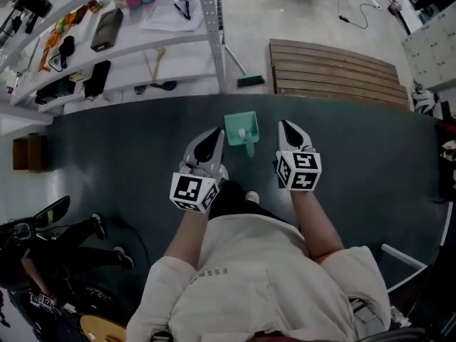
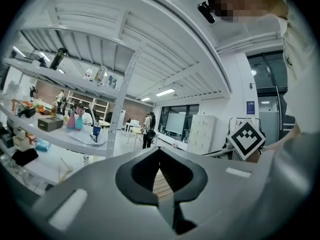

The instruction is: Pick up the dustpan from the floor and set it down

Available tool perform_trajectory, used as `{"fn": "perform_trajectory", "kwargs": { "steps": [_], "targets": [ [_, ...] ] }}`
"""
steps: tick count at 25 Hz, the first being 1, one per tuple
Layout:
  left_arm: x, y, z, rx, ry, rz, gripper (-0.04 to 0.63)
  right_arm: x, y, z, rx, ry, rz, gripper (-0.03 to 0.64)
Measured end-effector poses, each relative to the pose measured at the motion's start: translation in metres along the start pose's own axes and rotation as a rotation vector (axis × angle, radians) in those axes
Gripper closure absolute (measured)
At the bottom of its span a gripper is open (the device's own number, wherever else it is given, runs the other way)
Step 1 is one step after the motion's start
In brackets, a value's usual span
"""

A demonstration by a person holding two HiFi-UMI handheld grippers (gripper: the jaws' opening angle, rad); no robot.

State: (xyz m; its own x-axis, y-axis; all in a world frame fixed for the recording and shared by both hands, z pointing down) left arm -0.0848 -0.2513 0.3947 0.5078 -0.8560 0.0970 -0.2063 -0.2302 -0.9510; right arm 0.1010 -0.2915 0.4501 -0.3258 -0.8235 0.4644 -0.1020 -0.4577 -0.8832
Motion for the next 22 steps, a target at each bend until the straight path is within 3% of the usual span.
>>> {"fn": "perform_trajectory", "kwargs": {
  "steps": [6,13,22],
  "targets": [
    [-0.025,0.019,0.04,0.102,0.006,0.046,0.586,-0.07,0.041,0.003,-0.099,0.022,0.217,0.627],
    [-0.052,0.012,0.076,0.136,0.029,0.046,0.58,-0.113,0.026,0.012,-0.119,0.045,0.197,0.627],
    [-0.096,-0.011,0.1,0.107,0.074,0.035,0.58,-0.158,-0.005,0.005,-0.124,0.077,0.177,0.627]
  ]
}}
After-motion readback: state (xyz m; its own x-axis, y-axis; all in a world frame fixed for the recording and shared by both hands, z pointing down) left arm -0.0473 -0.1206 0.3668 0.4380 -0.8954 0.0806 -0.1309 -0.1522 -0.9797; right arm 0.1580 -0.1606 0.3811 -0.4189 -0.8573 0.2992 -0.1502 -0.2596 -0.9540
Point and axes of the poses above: the fingertips, and each gripper's own axes: x forward along the fingers, z to its right, y out of its top, the point moved 3 cm from there along -x, backward along the fingers, and after that the axes turned 4 degrees about -x, right-handed, at the moved point
